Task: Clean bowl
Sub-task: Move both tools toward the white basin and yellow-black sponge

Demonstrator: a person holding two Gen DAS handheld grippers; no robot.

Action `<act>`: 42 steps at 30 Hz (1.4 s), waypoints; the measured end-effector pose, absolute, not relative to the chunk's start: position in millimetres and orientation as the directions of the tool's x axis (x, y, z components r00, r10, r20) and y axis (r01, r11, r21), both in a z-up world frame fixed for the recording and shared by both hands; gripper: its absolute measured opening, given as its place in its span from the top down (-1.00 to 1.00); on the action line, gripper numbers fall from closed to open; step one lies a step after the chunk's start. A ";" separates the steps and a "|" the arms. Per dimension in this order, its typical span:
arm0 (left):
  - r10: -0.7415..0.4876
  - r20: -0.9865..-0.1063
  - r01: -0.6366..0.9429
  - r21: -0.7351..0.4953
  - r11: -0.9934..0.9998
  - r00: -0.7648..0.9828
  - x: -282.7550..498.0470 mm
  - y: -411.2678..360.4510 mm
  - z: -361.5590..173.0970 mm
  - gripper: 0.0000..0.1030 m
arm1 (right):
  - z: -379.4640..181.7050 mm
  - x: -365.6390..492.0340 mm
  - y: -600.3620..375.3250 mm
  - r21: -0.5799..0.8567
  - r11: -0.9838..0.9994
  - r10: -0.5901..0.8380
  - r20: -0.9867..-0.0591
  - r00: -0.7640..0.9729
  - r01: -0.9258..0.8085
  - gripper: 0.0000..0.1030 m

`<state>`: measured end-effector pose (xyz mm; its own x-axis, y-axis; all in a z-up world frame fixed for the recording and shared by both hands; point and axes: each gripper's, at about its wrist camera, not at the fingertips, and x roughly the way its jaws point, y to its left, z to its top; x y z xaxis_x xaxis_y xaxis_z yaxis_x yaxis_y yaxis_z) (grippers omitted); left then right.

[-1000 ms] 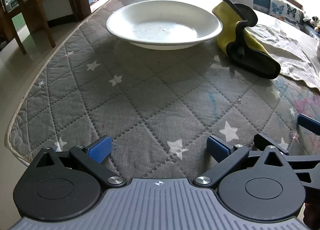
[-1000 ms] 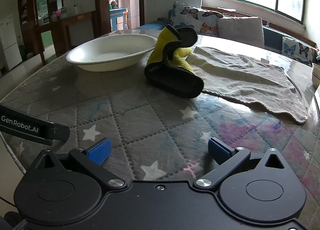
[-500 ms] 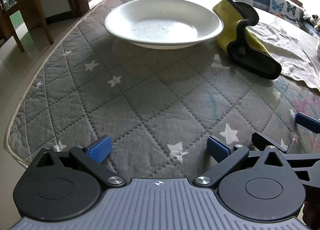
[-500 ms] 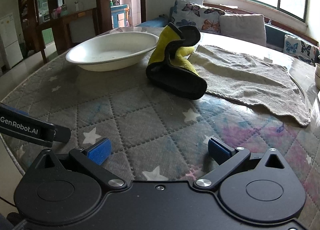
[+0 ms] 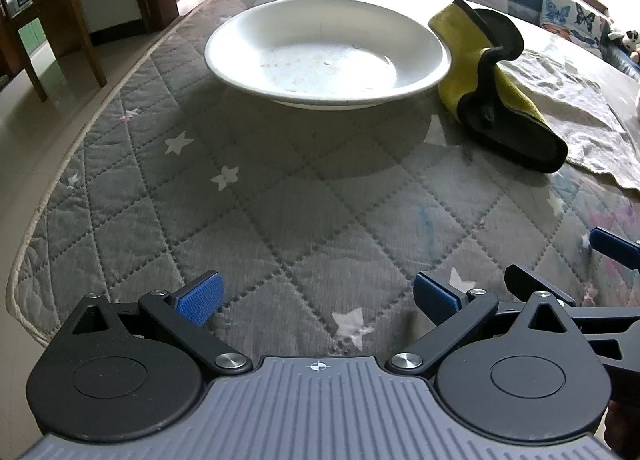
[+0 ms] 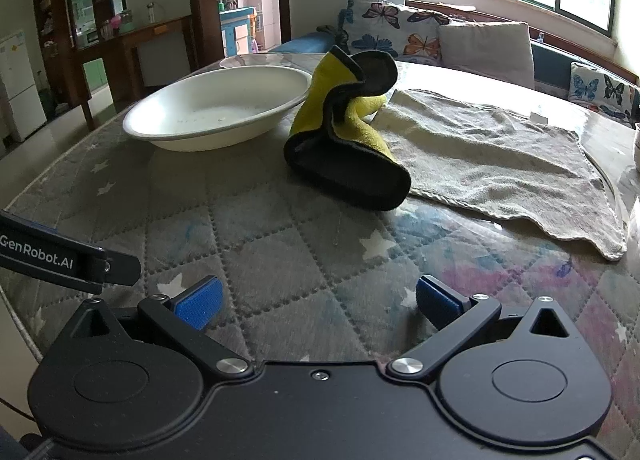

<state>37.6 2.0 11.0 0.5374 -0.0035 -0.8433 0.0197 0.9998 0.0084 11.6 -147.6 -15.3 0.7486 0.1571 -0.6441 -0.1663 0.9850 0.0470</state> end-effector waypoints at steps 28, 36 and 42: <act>0.013 -0.841 0.006 0.019 1.000 0.540 70.7 1.7 21.8 -0.98 | -2.0 49.2 -150.0 0.041 0.983 0.166 -0.629 0.759 -0.181 -1.00; 0.028 -0.836 -0.008 0.029 1.000 0.548 84.5 3.8 26.7 -0.98 | 1.7 64.1 -151.6 0.053 0.982 0.174 -0.626 0.760 -0.181 -1.00; 0.040 -0.832 -0.020 0.035 0.999 0.554 94.3 5.2 30.6 -0.98 | 7.0 77.8 -152.9 0.053 0.981 0.181 -0.615 0.768 -0.188 -1.00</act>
